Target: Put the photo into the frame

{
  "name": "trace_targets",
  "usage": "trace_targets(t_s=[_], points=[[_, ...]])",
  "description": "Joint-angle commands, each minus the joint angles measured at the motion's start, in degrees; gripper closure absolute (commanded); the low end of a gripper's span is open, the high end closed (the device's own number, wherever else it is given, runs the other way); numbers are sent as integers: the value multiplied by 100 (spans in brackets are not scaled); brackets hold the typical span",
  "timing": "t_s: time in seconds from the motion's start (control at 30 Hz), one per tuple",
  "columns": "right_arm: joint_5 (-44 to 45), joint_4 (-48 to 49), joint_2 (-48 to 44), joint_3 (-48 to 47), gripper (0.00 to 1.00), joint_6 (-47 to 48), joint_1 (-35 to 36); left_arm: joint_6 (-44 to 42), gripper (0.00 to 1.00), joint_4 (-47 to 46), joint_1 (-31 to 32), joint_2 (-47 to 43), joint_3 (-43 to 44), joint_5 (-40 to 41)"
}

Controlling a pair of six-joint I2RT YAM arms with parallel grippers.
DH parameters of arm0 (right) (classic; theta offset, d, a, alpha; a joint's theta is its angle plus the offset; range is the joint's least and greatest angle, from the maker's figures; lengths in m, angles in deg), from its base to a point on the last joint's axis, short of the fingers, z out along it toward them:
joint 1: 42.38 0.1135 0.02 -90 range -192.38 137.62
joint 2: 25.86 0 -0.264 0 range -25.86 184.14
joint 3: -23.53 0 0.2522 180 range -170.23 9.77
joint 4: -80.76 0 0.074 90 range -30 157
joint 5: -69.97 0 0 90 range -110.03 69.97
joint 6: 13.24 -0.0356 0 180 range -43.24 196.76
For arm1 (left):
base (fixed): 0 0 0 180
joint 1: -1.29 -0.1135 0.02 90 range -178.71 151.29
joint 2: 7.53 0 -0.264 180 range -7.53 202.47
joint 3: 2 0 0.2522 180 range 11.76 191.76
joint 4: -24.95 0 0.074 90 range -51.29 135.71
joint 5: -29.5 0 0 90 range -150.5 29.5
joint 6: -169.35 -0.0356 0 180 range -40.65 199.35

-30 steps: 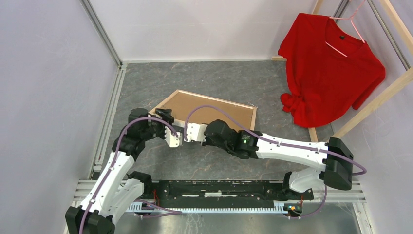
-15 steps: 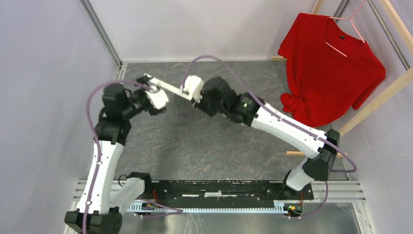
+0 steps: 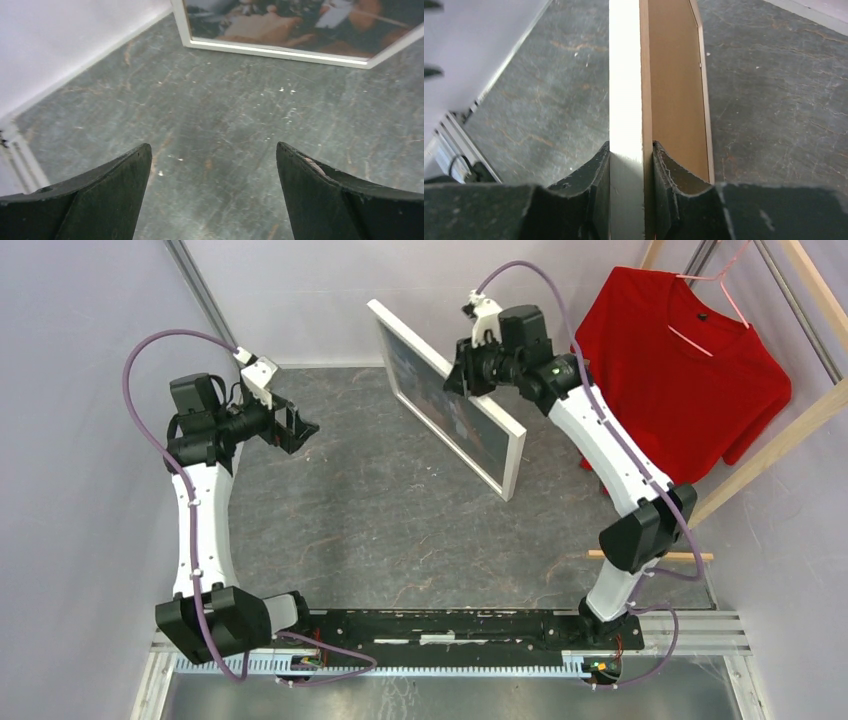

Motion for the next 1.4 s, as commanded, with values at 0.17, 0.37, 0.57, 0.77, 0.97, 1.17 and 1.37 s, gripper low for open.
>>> trace_targets(t_s=[0.17,0.37,0.57,0.77,0.97,1.17,1.37], points=[[-1324,460,794,-706,84,-1411,-1472,593,0,-219,-45,-487,-843,-731],[-1515,439,814,-617,84,-1515,-2344,588,0,-259,-48,-454,-1104,-937],[-1512,617,255,511,84,-1268,-2465,466,0,-428,-50,-368,-1463,-1034],[-1474,2445,-902,3160,85,-1887,-2459,-493,0,276,-49,154,-1461,-871],[-1637,3603,-1433,4685,86,-2296,-2466,-1368,0,1006,-54,487,-1373,-585],[-1916,5510,-1832,6554,86,-3099,-2401,-1817,0,1310,-51,512,-1533,-470],[-1723,6405,-1676,7591,82,-3161,-2007,-1943,0,1406,-47,693,-1750,-416]])
